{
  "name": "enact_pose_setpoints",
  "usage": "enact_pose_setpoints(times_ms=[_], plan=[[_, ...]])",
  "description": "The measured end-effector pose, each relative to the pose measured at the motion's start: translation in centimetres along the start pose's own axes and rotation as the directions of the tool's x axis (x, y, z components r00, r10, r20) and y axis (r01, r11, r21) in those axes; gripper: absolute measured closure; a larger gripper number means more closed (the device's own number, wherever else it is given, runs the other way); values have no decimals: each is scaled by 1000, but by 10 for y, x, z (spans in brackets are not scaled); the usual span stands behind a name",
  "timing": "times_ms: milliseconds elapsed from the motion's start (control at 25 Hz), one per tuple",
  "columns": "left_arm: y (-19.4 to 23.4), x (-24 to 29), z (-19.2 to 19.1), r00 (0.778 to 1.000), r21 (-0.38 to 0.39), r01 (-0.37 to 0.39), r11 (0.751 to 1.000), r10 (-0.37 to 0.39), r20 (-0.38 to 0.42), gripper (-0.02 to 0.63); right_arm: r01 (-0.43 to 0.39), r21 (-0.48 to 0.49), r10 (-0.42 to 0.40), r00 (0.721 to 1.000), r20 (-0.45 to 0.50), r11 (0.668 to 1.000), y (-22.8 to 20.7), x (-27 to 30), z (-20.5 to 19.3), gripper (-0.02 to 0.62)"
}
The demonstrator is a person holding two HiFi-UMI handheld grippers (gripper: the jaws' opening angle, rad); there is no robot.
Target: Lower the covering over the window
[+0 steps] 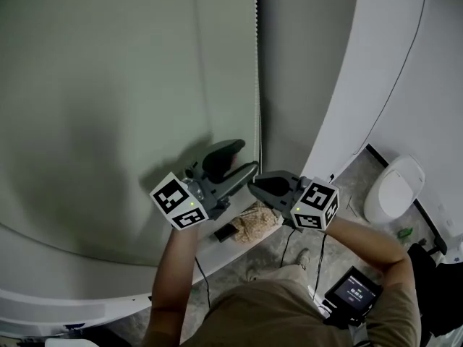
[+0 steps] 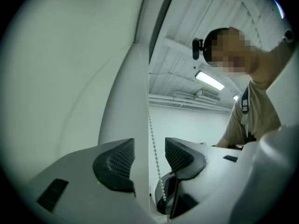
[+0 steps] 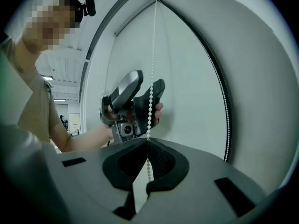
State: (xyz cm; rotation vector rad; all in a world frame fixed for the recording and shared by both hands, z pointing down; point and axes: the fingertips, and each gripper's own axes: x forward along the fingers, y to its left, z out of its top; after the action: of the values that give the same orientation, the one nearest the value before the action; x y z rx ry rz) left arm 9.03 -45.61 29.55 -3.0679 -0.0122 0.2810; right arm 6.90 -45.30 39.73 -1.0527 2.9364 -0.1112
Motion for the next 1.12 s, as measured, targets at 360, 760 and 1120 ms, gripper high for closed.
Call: enact_pose_setpoints(times_ms=[360,760,1120], plan=[[3,-11,-40,989,91,-74,993,85,-123,586,84,-251,-53,990,130,964,4,-20,30,413],[-40,-9,-83,990,-75,47,996,-56,-129,586,31,-118,-6,979,205,993,7,-14,91,545],[-12,-24,-3,993,-52,-1,999,7,117,385,36,-49,-32,996,85,998,3,-4,37,587]])
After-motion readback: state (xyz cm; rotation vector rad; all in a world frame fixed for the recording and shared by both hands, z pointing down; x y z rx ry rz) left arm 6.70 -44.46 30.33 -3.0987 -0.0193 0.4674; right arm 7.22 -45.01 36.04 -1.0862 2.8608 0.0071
